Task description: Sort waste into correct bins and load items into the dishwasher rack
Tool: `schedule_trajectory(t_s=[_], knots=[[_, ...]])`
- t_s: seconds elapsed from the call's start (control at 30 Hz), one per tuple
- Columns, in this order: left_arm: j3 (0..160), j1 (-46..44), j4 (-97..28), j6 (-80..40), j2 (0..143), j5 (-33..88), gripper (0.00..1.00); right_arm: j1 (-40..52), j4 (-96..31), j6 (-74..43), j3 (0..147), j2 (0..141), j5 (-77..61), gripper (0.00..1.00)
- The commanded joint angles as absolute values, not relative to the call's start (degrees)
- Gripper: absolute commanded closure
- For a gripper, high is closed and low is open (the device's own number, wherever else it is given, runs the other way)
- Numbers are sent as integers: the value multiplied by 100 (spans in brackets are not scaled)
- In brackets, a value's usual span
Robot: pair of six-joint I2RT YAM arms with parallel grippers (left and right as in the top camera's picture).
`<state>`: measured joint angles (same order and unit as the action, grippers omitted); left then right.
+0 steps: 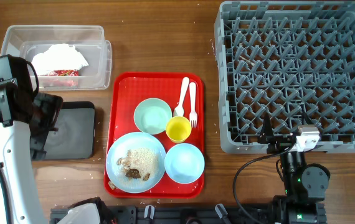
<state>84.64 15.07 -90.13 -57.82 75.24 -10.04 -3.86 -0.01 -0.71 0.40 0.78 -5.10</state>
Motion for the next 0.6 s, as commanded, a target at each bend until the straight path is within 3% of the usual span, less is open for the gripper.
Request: schedule_trajectory(t_s=[0.0,0.57], knots=[[8418,1533,-9076,-5918,7489,-1140,0,-410,19,-1,32,27,-475,0],[8418,1533,-8921,-5918,7489,-1098,0,-410,16,-1,32,27,-478,0]])
